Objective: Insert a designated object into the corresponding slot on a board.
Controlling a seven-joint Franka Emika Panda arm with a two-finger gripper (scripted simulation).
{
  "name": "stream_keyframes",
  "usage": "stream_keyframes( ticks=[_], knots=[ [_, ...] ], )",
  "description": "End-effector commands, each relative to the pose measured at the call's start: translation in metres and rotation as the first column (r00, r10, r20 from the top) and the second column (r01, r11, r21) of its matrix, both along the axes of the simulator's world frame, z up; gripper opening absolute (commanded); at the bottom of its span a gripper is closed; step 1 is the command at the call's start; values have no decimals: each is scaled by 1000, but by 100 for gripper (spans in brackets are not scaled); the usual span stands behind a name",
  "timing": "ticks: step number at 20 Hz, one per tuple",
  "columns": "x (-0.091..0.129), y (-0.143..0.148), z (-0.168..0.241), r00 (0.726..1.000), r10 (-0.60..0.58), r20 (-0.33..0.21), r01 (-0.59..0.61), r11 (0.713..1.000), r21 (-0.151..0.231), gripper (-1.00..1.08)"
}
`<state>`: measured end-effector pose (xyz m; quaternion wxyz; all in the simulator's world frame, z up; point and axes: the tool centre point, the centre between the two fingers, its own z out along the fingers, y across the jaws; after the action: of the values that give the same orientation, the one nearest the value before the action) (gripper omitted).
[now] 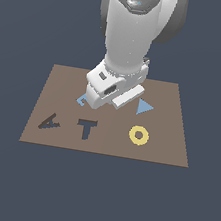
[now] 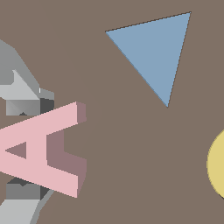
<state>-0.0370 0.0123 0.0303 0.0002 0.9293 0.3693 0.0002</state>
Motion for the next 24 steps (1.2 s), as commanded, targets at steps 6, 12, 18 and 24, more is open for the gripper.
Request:
stream_keyframes(
  ticks=[6,12,18,24],
  knots=[
    [0,0,3,1000,0,0,0,1000,0,-100],
    [-1,-3,3,1000,21,-1,-21,1000,0,-100],
    [-2,-14,3,997,83,-1,-83,997,0,-100],
    [-4,-32,4,983,184,-1,-184,983,0,-100]
  ],
)
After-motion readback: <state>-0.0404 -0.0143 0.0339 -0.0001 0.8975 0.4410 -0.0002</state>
